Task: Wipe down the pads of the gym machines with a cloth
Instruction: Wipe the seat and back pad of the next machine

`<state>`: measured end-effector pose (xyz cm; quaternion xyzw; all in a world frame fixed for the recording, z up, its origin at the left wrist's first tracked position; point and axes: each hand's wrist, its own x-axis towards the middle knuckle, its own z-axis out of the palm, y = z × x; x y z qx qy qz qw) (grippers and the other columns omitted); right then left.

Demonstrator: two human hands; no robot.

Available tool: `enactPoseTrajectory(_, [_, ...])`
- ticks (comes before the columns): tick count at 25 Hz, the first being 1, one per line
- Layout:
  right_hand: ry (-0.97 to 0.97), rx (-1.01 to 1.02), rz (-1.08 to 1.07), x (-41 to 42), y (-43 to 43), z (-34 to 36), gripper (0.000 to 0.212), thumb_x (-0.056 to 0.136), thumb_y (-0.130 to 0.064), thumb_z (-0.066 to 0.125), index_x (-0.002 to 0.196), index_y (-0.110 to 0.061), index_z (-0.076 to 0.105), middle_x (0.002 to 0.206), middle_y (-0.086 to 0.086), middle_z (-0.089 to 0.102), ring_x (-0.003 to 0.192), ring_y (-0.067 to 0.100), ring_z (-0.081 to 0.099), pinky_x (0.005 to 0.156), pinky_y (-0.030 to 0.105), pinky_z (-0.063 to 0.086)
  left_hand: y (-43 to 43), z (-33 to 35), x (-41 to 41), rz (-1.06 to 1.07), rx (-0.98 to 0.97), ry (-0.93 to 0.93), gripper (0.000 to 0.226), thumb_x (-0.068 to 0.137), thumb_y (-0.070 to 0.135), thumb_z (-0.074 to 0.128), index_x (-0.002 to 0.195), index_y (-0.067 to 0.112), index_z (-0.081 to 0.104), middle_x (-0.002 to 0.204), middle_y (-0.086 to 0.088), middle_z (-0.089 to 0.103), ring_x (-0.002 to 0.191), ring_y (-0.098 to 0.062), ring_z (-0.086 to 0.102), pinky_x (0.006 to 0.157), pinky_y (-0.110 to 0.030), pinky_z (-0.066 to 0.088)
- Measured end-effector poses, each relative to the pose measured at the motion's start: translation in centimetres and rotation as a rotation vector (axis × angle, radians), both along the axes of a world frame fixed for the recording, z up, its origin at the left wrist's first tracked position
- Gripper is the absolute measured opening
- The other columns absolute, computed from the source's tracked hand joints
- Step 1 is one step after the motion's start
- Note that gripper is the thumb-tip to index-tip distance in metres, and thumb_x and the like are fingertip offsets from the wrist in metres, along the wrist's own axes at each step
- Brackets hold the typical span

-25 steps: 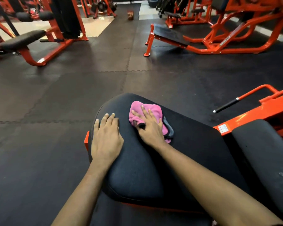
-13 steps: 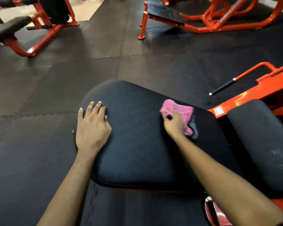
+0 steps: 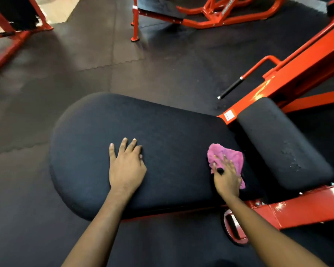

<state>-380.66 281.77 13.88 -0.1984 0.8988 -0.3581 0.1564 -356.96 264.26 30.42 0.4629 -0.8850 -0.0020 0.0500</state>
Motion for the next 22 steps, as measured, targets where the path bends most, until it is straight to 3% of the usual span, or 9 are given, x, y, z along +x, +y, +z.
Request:
enactPoseTrajectory(1, [-0.075, 0.05, -0.103, -0.2, -0.4, 0.4, 0.055, 0.101, -0.039, 0.053, 0.154, -0.033, 0.04, 0.161, -0.002, 0.039, 0.152, 0.022, 0.028, 0.121, 0.056, 0.019, 0.1, -0.2, -0.3, 0.01, -0.003, -0.006, 0.036, 0.099, 0.02, 0.043, 0.13, 0.019, 0.062, 0.154, 0.002, 0.044, 0.15, -0.022, 0.024, 0.123, -0.054, 0.006])
enactPoseTrajectory(3, [-0.081, 0.052, -0.093, 2.3, -2.4, 2.1, 0.056, 0.101, -0.038, 0.054, 0.154, -0.035, 0.038, 0.162, -0.005, 0.036, 0.153, 0.021, 0.024, 0.121, 0.056, 0.015, 0.1, -0.4, -1.0, 0.041, -0.006, 0.007, 0.036, 0.099, 0.02, 0.042, 0.129, 0.017, 0.062, 0.154, 0.001, 0.044, 0.15, -0.022, 0.023, 0.123, -0.053, 0.005])
enactPoseTrajectory(7, [0.117, -0.07, 0.316, 10.1, -3.1, 4.4, 0.058, 0.094, -0.051, 0.046, 0.148, -0.062, 0.028, 0.165, -0.028, 0.016, 0.156, 0.007, 0.005, 0.119, 0.053, 0.008, 0.2, -1.7, -4.0, -0.001, 0.035, -0.009, 0.037, 0.098, 0.017, 0.042, 0.129, 0.014, 0.062, 0.154, -0.001, 0.044, 0.15, -0.022, 0.024, 0.123, -0.053, 0.007])
enactPoseTrajectory(9, [0.138, -0.07, 0.364, 8.3, -1.5, 3.6, 0.072, 0.087, -0.044, 0.052, 0.151, -0.059, 0.024, 0.165, -0.029, 0.011, 0.155, 0.005, 0.002, 0.119, 0.056, 0.007, 0.9, -2.7, -6.1, -0.063, 0.072, -0.027, 0.038, 0.099, 0.017, 0.042, 0.131, 0.015, 0.06, 0.156, 0.0, 0.042, 0.151, -0.021, 0.022, 0.123, -0.052, 0.008])
enactPoseTrajectory(12, [0.088, 0.024, 0.263, 2.9, 1.2, 0.7, 0.079, 0.08, -0.044, 0.051, 0.155, -0.051, 0.024, 0.164, -0.031, 0.009, 0.155, 0.003, 0.003, 0.12, 0.065, 0.006, 2.3, -4.4, -8.7, -0.156, 0.115, -0.076, 0.04, 0.101, 0.02, 0.038, 0.138, 0.018, 0.055, 0.159, 0.002, 0.035, 0.152, -0.02, 0.016, 0.124, -0.05, 0.006])
enactPoseTrajectory(17, [-0.026, 0.151, 0.084, -5.2, 5.8, -4.7, 0.064, 0.097, -0.048, 0.054, 0.152, -0.059, 0.022, 0.167, -0.024, 0.012, 0.155, 0.008, 0.008, 0.116, 0.071, 0.011, 4.1, -7.1, -12.8, -0.238, 0.158, -0.116, 0.043, 0.103, 0.026, 0.037, 0.143, 0.019, 0.05, 0.16, 0.002, 0.033, 0.153, -0.019, 0.015, 0.125, -0.047, 0.004])
enactPoseTrajectory(22, [-0.141, 0.202, -0.09, -10.7, 8.4, -7.0, 0.055, 0.1, -0.055, 0.049, 0.152, -0.049, 0.033, 0.165, -0.013, 0.026, 0.151, 0.021, 0.024, 0.112, 0.066, 0.026, 4.0, -9.4, -16.0, -0.26, 0.122, -0.151, 0.047, 0.104, 0.032, 0.036, 0.149, 0.018, 0.045, 0.16, -0.001, 0.034, 0.152, -0.02, 0.017, 0.125, -0.048, 0.006])
